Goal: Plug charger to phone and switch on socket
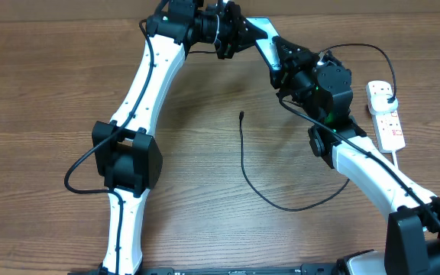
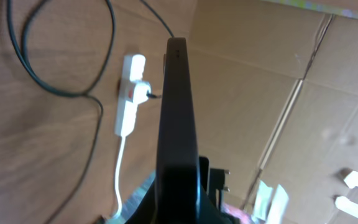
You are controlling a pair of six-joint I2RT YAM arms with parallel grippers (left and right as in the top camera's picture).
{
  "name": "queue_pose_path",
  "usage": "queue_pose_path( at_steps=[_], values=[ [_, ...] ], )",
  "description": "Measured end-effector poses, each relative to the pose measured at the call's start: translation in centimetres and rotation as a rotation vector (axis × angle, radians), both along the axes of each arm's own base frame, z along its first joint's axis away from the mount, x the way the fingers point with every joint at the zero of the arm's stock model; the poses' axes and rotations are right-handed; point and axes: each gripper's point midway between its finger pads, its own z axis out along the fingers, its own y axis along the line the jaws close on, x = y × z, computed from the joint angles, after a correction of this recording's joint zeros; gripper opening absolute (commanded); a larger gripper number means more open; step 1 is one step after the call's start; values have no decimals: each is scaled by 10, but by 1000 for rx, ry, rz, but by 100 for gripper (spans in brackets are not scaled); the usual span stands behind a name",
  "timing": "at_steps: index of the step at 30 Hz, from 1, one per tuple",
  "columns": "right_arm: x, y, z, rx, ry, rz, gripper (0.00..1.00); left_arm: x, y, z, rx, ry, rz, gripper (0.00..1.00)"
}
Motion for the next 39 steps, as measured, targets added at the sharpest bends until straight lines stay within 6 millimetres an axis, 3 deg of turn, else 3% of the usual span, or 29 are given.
queue_pose_path(
  at_steps=[3, 5, 11, 21, 23, 27, 35, 39],
  values=[
    [-1, 2, -6, -12, 23, 10, 77, 4, 5, -2, 19, -39, 6, 4],
    [-3, 3, -12, -23, 49, 19, 100, 6, 9, -4, 31, -63, 5, 4],
    [-13, 8, -41, -133, 130, 87, 100, 10, 47, -20, 92, -53, 23, 4],
    [-62, 25, -105, -419, 249, 390, 100, 16, 169, -41, 140, 21, 118, 4],
    [-72, 26, -115, -512, 227, 460, 93, 15, 185, -40, 126, 16, 123, 4],
    [-85, 27, -125, -661, 146, 573, 77, 4, 196, -33, 68, 9, 89, 4],
    [-100, 21, -137, -803, 136, 682, 77, -16, 192, -19, -33, -41, 3, 4],
    [-92, 18, -119, -864, 124, 688, 72, -17, 191, -16, -43, -76, -15, 4]
  ],
)
